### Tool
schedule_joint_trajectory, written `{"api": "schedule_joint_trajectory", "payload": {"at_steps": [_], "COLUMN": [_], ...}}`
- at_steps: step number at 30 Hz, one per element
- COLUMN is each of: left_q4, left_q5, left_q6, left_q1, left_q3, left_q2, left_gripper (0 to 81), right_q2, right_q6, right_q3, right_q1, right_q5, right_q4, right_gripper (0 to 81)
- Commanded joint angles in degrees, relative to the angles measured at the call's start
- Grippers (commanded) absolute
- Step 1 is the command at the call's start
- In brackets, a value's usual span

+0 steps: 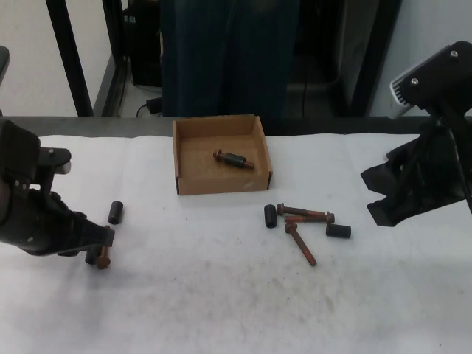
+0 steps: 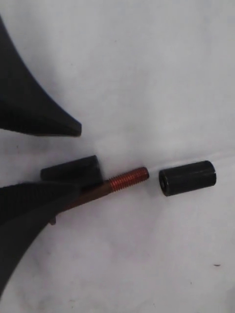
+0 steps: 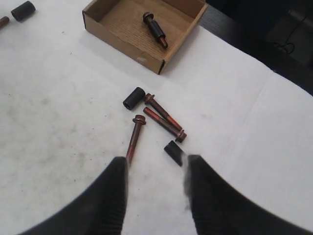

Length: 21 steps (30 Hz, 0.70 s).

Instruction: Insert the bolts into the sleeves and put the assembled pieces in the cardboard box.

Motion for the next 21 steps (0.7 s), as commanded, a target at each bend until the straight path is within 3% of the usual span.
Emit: {"api": "schedule_joint_trajectory", "payload": {"at_steps": [1, 11, 21], "left_q4": [-0.1, -1.9, -1.9], "left_q5": [-0.6, -0.6, -2.3], "left_q6": [0.2, -0.7, -0.9], "left_q1": [-0.3, -1.8, -4.5], "left_q3": [-0.7, -0.7, -0.7], "left_q2": [0.8, 1.6, 4.1], "left_gripper": [30.0, 30.0, 30.0], "right_q2": [-0.6, -0.6, -0.2], "right_q6": [-0.1, 0.1, -0.2], "right_q3": [-0.1, 0.5, 9.5], "right_q1": [-0.3, -0.3, -0.3], "right_q5": [0.1, 0.1, 0.0], "right_q4": [-0.7, -0.7, -3.7], "right_gripper": [38.5, 38.5, 38.5]}}
